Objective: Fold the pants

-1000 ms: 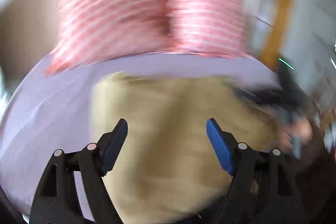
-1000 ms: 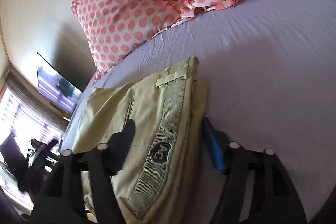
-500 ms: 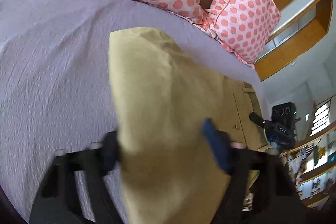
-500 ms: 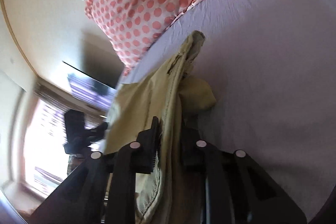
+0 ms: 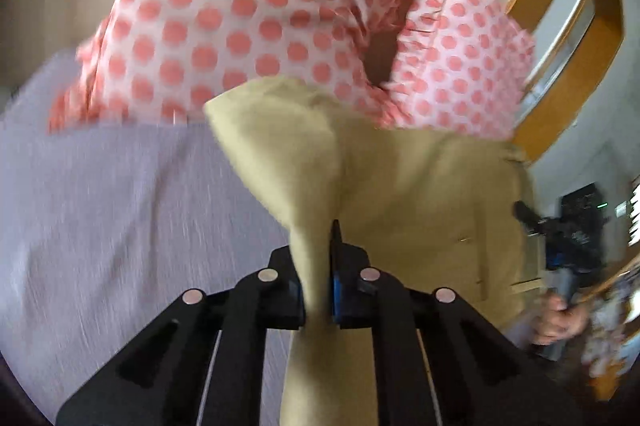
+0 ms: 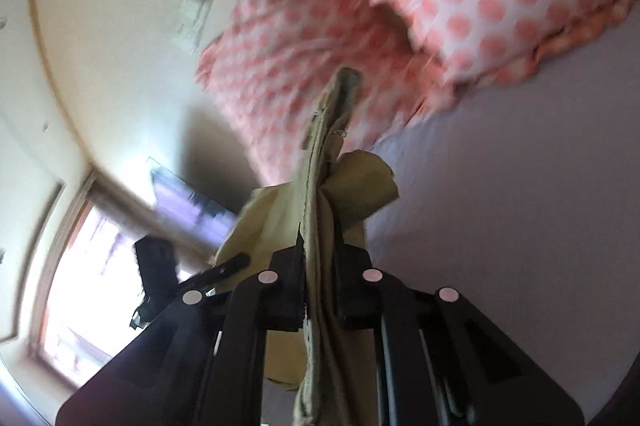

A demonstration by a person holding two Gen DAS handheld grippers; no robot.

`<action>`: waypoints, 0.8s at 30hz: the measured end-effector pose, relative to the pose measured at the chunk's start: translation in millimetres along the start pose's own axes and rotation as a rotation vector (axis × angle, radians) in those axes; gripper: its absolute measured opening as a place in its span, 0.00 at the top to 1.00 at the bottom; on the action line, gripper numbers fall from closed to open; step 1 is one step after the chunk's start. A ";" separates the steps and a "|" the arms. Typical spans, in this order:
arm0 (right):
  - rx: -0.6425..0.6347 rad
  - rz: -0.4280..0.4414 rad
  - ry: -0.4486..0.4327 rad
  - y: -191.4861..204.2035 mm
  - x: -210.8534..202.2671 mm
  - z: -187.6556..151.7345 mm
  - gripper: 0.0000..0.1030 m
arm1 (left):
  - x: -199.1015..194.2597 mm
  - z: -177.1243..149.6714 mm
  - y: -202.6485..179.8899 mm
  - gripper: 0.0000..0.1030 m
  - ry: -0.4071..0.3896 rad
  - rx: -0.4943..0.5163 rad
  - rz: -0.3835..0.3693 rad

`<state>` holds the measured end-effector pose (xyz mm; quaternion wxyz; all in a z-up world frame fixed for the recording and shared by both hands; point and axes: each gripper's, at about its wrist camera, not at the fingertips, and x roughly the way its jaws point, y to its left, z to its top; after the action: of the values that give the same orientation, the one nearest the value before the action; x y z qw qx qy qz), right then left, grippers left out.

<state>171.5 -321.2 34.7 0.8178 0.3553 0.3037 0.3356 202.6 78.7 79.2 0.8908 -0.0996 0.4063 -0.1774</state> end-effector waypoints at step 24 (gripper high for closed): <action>-0.130 -0.465 0.043 26.3 12.3 -31.9 0.04 | 16.7 -49.3 -31.8 0.30 0.089 0.013 0.114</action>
<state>146.5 -286.0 34.2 0.8876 0.2151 0.3725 0.1649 167.9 41.3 45.9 0.8812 -0.0623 0.4492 -0.1331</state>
